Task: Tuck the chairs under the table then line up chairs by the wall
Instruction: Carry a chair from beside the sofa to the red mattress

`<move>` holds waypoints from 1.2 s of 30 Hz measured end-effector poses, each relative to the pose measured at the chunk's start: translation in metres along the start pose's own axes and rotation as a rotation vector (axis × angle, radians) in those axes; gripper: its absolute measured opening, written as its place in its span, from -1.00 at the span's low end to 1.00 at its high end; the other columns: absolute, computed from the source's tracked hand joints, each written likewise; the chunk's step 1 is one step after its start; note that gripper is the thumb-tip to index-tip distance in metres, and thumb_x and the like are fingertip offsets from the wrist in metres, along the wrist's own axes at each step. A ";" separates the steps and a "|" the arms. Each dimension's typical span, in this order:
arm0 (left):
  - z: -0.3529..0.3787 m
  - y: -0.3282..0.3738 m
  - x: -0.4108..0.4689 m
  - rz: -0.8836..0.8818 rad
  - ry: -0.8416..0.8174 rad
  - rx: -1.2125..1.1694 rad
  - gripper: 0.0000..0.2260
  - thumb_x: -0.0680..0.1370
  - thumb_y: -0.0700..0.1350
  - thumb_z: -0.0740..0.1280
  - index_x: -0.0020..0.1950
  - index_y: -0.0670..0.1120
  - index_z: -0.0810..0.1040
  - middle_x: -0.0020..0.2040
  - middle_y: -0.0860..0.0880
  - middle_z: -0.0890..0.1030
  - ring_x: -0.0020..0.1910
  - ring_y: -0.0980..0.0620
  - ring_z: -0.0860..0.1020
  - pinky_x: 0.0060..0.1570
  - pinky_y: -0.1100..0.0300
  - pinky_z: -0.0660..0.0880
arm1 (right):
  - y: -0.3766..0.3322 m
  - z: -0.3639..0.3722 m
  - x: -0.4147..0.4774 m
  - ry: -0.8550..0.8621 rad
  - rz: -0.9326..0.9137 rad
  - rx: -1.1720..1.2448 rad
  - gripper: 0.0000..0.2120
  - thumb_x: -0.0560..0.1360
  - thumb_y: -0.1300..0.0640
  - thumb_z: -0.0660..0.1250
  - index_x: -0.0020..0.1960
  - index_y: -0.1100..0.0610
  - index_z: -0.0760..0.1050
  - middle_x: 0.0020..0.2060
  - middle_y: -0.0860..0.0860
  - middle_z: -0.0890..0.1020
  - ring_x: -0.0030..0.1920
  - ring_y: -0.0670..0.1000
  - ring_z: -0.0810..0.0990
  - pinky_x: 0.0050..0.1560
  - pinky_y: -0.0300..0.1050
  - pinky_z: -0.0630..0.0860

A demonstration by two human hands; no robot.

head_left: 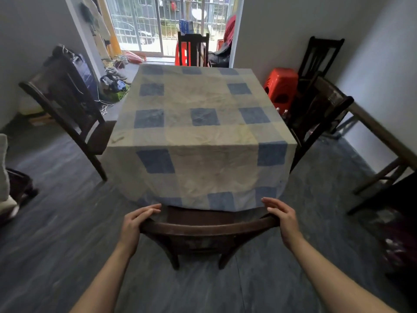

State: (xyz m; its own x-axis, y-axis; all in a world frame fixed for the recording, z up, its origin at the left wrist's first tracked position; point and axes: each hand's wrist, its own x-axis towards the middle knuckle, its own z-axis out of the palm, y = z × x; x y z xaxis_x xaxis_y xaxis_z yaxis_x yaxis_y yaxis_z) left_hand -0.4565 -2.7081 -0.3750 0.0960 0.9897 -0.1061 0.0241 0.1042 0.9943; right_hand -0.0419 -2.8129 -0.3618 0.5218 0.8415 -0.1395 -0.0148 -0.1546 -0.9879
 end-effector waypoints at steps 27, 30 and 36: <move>-0.030 0.053 -0.092 0.109 0.568 -0.278 -0.60 0.44 -0.23 0.15 -0.61 -0.08 0.45 -0.56 -0.09 0.51 -0.50 0.01 0.49 -0.35 0.19 0.43 | -0.057 0.050 -0.010 -0.058 0.059 0.164 -0.75 0.37 0.16 0.32 -0.48 0.11 0.57 -0.50 0.07 0.57 -0.42 0.10 0.55 -0.26 -0.01 0.48; -0.052 0.066 -0.156 0.090 0.744 -0.286 -0.54 0.50 -0.29 0.13 -0.61 -0.08 0.44 -0.54 -0.14 0.51 -0.45 -0.07 0.47 -0.24 0.03 0.37 | -0.073 0.080 -0.018 -0.254 0.102 0.146 -0.86 0.38 0.19 0.33 -0.35 0.16 0.54 -0.51 0.00 0.57 -0.50 -0.04 0.54 -0.37 -0.14 0.49; -0.067 0.076 -0.338 0.105 1.181 -0.305 -0.66 0.39 -0.17 0.21 -0.61 -0.09 0.43 -0.55 -0.13 0.49 -0.49 -0.05 0.47 -0.24 -0.01 0.34 | -0.095 0.156 -0.093 -0.703 0.085 0.202 -0.78 0.28 0.11 0.35 -0.51 0.16 0.53 -0.51 0.10 0.53 -0.45 0.11 0.49 -0.33 -0.01 0.38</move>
State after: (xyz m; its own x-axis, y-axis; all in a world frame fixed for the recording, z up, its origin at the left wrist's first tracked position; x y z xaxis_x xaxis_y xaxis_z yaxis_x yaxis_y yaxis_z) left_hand -0.5535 -3.0279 -0.2626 -0.8821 0.4591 -0.1051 -0.1789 -0.1202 0.9765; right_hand -0.2222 -2.7962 -0.2660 -0.1571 0.9746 -0.1596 -0.2232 -0.1924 -0.9556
